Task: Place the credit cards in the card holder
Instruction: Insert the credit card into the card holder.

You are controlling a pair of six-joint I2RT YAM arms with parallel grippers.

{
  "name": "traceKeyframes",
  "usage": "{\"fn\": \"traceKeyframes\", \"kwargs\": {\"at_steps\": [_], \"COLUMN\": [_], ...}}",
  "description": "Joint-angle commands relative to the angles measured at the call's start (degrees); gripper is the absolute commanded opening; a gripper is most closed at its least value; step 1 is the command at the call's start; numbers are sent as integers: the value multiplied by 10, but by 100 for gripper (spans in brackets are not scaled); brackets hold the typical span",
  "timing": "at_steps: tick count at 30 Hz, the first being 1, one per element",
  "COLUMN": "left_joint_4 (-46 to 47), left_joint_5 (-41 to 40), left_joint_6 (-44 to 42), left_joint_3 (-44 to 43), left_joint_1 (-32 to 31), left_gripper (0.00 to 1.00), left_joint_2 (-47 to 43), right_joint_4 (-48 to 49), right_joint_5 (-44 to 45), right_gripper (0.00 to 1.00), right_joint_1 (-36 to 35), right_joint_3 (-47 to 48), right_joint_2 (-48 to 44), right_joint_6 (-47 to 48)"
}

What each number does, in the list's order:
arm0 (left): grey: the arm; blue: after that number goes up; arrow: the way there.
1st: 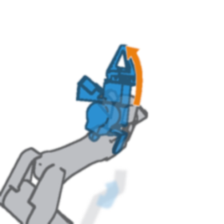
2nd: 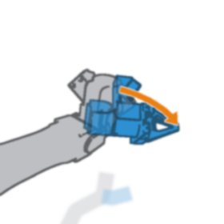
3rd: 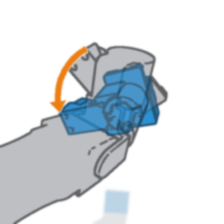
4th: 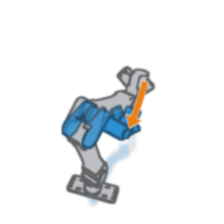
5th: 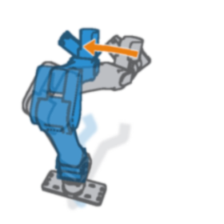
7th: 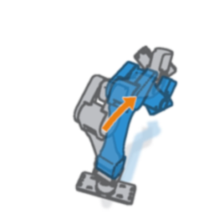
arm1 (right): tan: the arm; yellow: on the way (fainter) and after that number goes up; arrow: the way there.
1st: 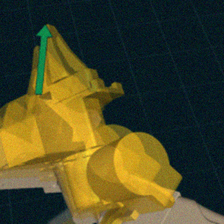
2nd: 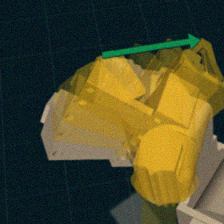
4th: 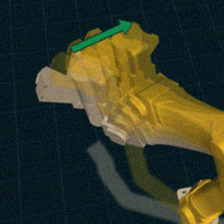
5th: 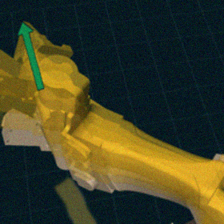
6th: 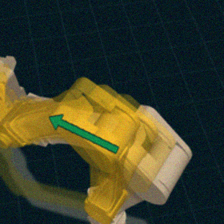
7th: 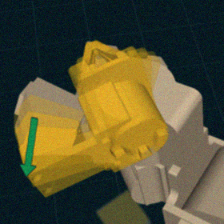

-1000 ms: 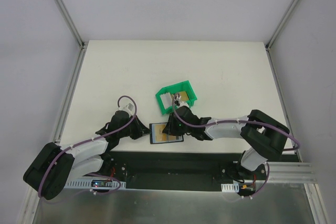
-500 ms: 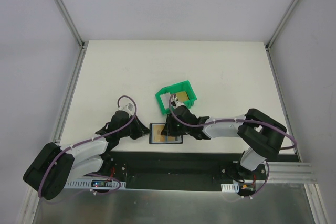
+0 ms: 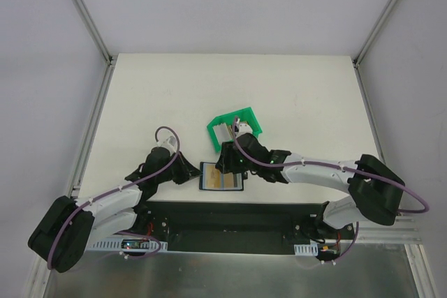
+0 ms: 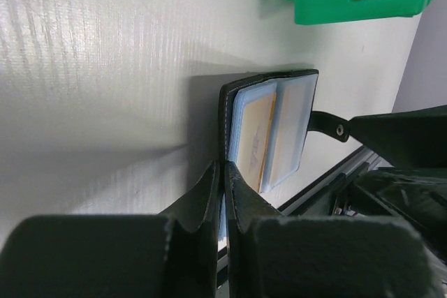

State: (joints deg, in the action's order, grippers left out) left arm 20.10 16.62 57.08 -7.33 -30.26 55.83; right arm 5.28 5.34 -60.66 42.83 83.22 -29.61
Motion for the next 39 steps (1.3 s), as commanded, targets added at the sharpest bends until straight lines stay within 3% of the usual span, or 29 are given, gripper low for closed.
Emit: {"fn": "traceKeyframes", "kwargs": {"at_steps": [1, 10, 17, 25, 39], "left_joint_4": [4, -31, -38, -37, -36], "left_joint_5": [8, 14, 19, 28, 29], "left_joint_6": [18, 8, 7, -1, -2], "left_joint_3": [-4, -29, -31, -36, -37], "left_joint_1": [5, 5, 4, 4, 4], "left_gripper": [0, 0, 0, 0, 0], "left_joint_2": [-20, -63, -79, -82, -82], "right_joint_4": [-50, -96, -74, -77, -97], "right_joint_5": [35, 12, -45, -45, -43], "right_gripper": [58, 62, 64, 69, 67], "right_joint_1": [-2, -2, -9, -24, -25], "right_joint_3": [45, 65, 88, 117, 133], "right_joint_2": [-29, 17, 62, 84, 111], "right_joint_6": [49, -10, -9, -5, 0]}}
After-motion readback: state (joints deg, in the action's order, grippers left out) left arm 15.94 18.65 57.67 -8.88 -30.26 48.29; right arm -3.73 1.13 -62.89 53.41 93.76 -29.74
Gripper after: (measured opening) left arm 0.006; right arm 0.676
